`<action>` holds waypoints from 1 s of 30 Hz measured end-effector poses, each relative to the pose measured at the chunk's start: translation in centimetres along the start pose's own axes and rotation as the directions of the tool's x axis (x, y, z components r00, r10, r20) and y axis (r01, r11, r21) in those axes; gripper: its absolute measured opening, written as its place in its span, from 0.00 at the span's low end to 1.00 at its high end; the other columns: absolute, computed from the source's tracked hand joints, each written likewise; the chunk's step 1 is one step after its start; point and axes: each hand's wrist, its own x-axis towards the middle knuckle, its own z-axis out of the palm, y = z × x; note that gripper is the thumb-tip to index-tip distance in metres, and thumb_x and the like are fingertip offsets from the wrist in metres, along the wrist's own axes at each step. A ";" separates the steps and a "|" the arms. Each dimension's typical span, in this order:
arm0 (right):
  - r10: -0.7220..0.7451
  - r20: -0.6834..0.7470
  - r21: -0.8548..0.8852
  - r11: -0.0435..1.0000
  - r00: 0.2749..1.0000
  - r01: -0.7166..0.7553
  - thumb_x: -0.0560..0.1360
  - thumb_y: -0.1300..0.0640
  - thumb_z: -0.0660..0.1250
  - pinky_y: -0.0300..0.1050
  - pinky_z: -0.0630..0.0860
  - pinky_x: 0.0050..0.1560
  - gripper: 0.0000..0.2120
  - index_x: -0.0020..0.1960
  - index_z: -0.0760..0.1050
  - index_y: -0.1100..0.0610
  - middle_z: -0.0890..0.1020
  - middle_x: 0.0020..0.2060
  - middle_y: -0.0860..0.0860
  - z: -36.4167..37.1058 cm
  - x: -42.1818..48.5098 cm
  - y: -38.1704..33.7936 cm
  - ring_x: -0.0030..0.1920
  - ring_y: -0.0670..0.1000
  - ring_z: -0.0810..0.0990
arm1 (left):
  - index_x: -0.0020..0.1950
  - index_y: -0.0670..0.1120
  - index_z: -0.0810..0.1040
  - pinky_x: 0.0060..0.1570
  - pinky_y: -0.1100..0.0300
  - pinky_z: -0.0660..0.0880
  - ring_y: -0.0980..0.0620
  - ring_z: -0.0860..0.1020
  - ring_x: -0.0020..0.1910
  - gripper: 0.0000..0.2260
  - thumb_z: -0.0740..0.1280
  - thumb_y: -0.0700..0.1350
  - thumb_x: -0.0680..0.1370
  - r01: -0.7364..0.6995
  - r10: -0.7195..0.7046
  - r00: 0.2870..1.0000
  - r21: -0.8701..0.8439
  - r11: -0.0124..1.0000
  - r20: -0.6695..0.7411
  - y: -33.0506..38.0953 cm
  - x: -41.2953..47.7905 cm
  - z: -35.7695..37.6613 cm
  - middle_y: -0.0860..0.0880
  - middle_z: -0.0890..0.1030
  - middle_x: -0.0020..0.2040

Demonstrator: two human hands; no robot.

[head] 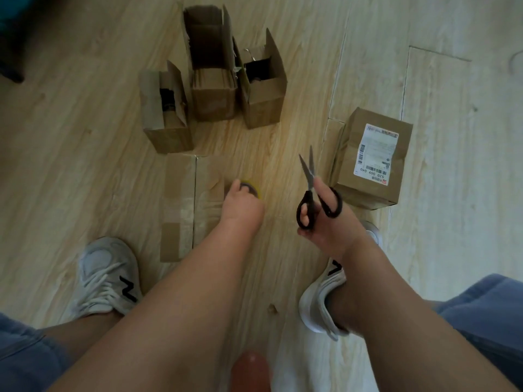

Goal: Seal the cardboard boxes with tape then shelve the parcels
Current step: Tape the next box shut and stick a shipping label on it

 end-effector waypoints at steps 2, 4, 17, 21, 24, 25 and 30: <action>0.039 -0.118 -0.283 0.956 0.992 -0.072 0.74 0.37 0.69 0.44 0.68 0.37 0.22 0.44 0.72 0.56 0.75 0.31 0.52 0.3 1.2 -0.3 0.29 0.48 0.71 | 0.56 0.48 0.81 0.70 0.49 0.54 0.46 0.71 0.64 0.12 0.59 0.41 0.79 0.001 -0.001 1.000 -0.008 1.000 -0.004 -0.1 -0.3 0.3 0.48 0.81 0.56; 0.056 -0.270 -0.525 0.829 0.961 -0.196 0.72 0.34 0.71 0.44 0.70 0.37 0.25 0.42 0.76 0.58 0.78 0.33 0.52 0.5 2.3 0.1 0.31 0.49 0.74 | 0.58 0.48 0.80 0.70 0.48 0.55 0.46 0.71 0.63 0.12 0.59 0.42 0.80 -0.001 0.001 1.000 -0.015 1.000 -0.032 -0.1 -0.5 0.1 0.48 0.81 0.57; 0.031 -0.446 -0.895 -0.012 0.894 -0.446 0.78 0.34 0.62 0.42 0.72 0.40 0.31 0.64 0.75 0.60 0.76 0.41 0.52 -0.3 4.3 3.3 0.42 0.53 0.77 | 0.69 0.47 0.74 0.68 0.49 0.62 0.46 0.68 0.69 0.18 0.62 0.41 0.79 0.165 -0.642 0.711 -0.818 0.551 -0.289 -5.6 -7.9 2.1 0.47 0.72 0.70; 0.020 -0.412 -0.908 0.079 0.911 -0.412 0.78 0.46 0.70 0.43 0.71 0.39 0.17 0.51 0.71 0.59 0.73 0.38 0.52 -0.4 3.8 3.5 0.42 0.52 0.76 | 0.76 0.47 0.66 0.73 0.49 0.60 0.46 0.63 0.74 0.24 0.65 0.47 0.80 0.263 -0.745 0.662 -0.905 0.336 -0.084 -7.0 -10.5 4.9 0.46 0.66 0.75; -0.061 -0.406 -0.909 0.130 0.912 -0.396 0.81 0.53 0.65 0.44 0.70 0.36 0.11 0.53 0.75 0.62 0.75 0.40 0.53 0.7 3.6 3.1 0.44 0.54 0.77 | 0.73 0.46 0.72 0.72 0.53 0.58 0.47 0.63 0.73 0.22 0.68 0.47 0.79 0.239 -0.757 0.652 -0.935 0.260 -0.044 -7.7 -11.0 5.1 0.45 0.67 0.74; -0.108 -0.381 -0.919 0.157 0.918 -0.363 0.81 0.55 0.64 0.43 0.69 0.34 0.10 0.56 0.77 0.61 0.77 0.42 0.54 1.4 3.5 2.9 0.43 0.53 0.77 | 0.71 0.46 0.74 0.71 0.55 0.59 0.47 0.63 0.73 0.20 0.69 0.47 0.79 0.234 -0.753 0.656 -0.935 0.268 -0.051 -7.8 -11.1 5.1 0.46 0.68 0.73; -0.278 -0.104 -0.928 0.372 0.955 0.008 0.83 0.56 0.60 0.45 0.74 0.48 0.21 0.76 0.67 0.53 0.77 0.67 0.54 7.0 1.9 2.5 0.57 0.53 0.79 | 0.71 0.49 0.74 0.69 0.56 0.60 0.48 0.62 0.73 0.19 0.67 0.46 0.80 0.250 -0.737 0.675 -0.932 0.264 -0.027 -7.8 -12.1 5.5 0.47 0.65 0.74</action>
